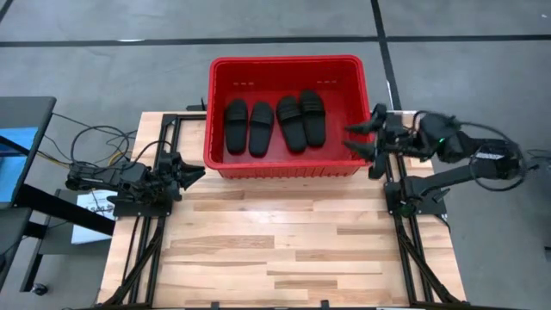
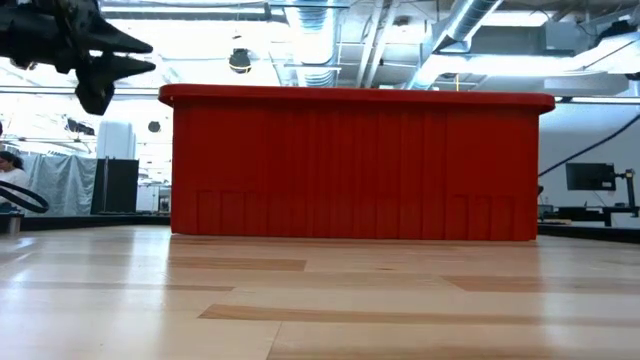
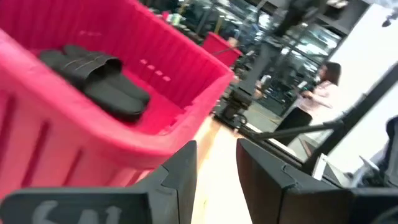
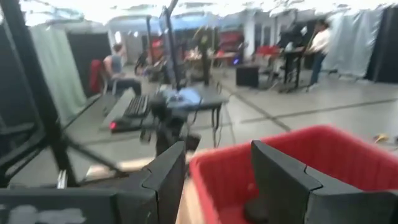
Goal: Pick and place slides into bin
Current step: Return to Home Position
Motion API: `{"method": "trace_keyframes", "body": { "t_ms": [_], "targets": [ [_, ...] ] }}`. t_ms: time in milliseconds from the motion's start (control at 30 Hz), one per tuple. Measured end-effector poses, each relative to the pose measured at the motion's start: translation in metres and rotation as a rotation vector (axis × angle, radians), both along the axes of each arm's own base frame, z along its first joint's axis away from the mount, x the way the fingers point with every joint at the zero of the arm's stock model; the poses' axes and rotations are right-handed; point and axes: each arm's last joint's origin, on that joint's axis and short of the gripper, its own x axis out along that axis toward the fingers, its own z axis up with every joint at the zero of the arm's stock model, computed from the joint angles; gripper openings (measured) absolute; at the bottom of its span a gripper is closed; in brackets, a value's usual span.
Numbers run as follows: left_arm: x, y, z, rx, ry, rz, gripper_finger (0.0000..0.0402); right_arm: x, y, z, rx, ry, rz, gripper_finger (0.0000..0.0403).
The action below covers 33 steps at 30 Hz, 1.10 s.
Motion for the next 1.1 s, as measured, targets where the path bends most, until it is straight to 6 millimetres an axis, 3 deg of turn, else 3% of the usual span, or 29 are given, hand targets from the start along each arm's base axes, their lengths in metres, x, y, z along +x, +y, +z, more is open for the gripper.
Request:
{"method": "trace_keyframes", "body": {
  "t_ms": [267,467,733,1100],
  "targets": [
    [-0.002,-0.002,0.013,0.166,-0.048,-0.071,0.0103,0.010,0.011,-0.062,0.028,-0.005,0.065,0.0175],
    [-0.006,-0.001,0.022,0.248,-0.054,-0.066,0.0103,0.001,0.017,-0.106,0.060,-0.029,0.111,0.0175],
    [-0.007,-0.001,0.019,0.304,0.015,-0.073,0.0103,-0.012,0.023,-0.144,0.119,-0.036,0.167,0.0175],
    [-0.006,-0.003,0.015,0.311,0.028,-0.146,0.0103,-0.017,0.025,-0.193,0.102,0.092,0.171,0.0175]
  ]
}}
